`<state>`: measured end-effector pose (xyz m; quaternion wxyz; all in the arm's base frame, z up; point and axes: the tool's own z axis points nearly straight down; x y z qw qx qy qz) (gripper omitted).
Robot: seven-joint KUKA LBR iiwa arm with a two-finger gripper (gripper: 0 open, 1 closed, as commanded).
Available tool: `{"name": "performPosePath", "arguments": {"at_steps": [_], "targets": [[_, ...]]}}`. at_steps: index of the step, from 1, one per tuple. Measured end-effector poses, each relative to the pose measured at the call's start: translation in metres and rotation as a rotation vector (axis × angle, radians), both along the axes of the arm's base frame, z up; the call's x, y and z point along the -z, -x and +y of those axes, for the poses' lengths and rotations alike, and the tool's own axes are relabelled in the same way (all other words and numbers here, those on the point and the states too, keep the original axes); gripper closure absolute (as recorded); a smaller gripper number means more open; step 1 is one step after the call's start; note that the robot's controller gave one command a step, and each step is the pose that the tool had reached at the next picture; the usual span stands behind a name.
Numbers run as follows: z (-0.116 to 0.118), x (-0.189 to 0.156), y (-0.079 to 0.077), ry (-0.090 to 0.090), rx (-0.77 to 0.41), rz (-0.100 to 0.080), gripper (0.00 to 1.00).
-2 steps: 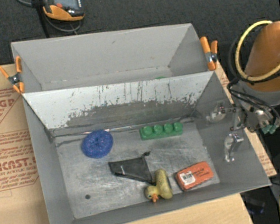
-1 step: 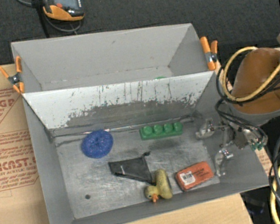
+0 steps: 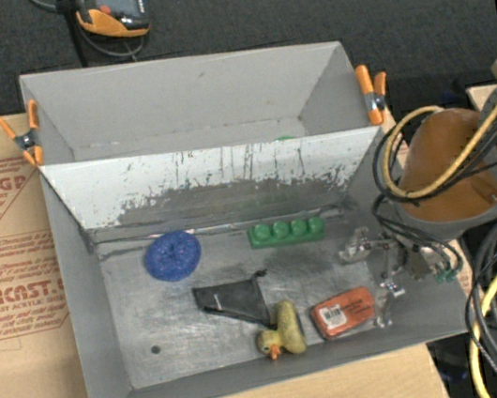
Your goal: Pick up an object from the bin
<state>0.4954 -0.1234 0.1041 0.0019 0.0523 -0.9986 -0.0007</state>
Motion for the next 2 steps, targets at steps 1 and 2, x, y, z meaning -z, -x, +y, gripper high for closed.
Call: {"name": "performPosePath", "arguments": {"at_steps": [1,2], "targets": [[0.015,0.004,0.013,0.001,-0.076,-0.006,0.0],[0.014,0.029,0.003,0.003,-0.045,-0.021,0.0]]}}
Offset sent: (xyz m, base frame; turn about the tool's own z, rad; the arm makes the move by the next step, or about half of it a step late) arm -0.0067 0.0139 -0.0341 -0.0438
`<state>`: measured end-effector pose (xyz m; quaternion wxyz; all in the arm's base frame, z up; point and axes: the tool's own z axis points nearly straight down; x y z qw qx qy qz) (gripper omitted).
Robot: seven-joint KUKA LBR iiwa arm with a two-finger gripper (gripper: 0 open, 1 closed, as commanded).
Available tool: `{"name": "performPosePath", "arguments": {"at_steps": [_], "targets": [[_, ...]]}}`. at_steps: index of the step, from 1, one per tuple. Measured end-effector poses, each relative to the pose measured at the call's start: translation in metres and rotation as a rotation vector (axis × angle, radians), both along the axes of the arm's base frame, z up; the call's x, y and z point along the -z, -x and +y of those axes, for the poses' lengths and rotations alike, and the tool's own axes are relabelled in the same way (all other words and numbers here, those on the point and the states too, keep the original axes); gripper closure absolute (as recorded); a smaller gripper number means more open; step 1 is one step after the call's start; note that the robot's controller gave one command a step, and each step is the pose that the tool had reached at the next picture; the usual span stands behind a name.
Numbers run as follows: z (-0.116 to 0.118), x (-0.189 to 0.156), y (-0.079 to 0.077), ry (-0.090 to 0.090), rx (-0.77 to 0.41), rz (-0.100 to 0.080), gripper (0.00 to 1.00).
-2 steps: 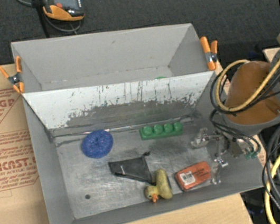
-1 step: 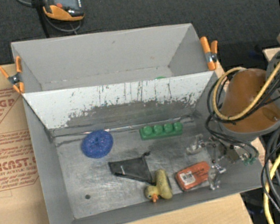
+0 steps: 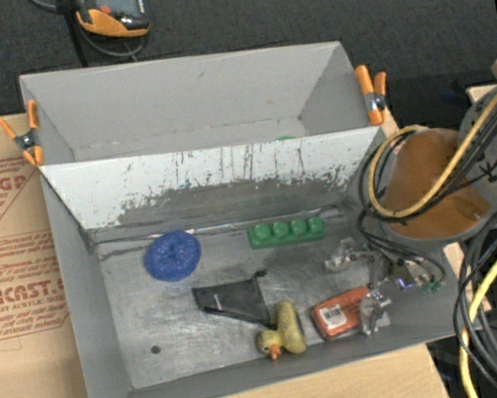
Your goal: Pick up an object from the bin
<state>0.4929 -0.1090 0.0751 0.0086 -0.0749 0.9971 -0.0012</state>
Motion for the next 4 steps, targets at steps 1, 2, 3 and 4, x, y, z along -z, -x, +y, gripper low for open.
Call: {"name": "performPosePath", "arguments": {"at_steps": [1,2,3,4], "targets": [[0.002,0.003,0.008,0.002,-0.029,0.005,1.0],[0.002,0.003,0.009,0.001,-0.031,0.008,1.0],[0.003,0.0,0.011,-0.001,-0.031,0.017,1.0],[0.004,-0.021,0.013,-0.003,-0.031,0.026,1.0]]}}
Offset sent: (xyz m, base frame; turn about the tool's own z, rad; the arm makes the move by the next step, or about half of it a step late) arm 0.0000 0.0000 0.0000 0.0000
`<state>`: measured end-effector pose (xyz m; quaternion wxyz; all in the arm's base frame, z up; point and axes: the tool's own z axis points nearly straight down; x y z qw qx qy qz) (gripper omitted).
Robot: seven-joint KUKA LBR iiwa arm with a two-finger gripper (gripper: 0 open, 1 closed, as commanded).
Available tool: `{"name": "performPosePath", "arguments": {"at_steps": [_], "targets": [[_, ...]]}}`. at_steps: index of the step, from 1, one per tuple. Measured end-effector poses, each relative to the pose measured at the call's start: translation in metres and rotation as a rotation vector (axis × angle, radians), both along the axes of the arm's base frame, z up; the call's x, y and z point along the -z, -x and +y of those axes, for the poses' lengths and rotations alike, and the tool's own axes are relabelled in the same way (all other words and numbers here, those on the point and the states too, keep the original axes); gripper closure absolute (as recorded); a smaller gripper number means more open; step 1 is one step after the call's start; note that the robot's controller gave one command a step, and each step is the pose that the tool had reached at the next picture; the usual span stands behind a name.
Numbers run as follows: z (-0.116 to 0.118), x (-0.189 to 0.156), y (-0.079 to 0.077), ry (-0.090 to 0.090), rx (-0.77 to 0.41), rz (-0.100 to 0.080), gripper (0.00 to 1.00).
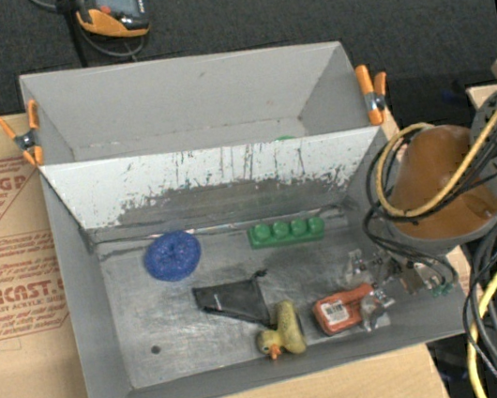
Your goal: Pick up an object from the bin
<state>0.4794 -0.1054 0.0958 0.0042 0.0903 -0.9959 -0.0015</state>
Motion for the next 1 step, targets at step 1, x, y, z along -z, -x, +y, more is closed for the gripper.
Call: {"name": "performPosePath", "arguments": {"at_steps": [1], "targets": [[-0.0003,-0.0168,-0.0024,0.002,0.0,-0.008,1.0]]}}
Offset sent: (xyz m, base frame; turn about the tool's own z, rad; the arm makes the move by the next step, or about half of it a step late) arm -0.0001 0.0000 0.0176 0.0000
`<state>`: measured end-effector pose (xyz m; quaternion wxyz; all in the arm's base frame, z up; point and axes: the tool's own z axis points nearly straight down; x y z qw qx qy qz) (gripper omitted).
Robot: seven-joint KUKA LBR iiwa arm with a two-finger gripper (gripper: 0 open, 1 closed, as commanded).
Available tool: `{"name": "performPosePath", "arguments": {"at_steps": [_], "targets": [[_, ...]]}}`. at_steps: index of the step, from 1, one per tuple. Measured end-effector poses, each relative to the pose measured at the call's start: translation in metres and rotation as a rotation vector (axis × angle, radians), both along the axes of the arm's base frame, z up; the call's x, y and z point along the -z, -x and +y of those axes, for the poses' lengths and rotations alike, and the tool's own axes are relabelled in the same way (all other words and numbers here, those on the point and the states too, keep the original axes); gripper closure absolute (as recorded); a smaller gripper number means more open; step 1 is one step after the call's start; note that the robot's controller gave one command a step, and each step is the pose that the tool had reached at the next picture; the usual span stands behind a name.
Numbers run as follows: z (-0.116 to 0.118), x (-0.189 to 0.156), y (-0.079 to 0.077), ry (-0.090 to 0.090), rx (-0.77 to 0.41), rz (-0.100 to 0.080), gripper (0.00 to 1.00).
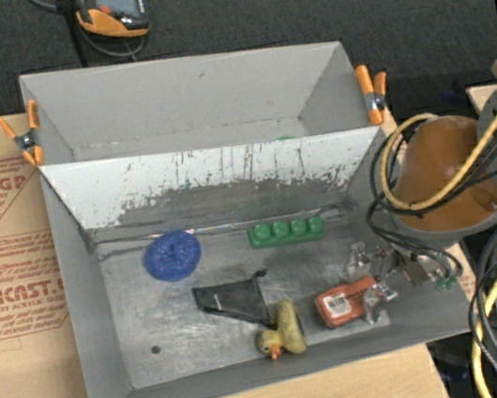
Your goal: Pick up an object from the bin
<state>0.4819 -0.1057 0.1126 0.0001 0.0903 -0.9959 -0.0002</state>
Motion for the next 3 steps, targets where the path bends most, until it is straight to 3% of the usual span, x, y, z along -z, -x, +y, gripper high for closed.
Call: {"name": "performPosePath", "arguments": {"at_steps": [3], "targets": [[0.0,-0.022,-0.001,0.0,0.0,-0.002,1.0]]}}
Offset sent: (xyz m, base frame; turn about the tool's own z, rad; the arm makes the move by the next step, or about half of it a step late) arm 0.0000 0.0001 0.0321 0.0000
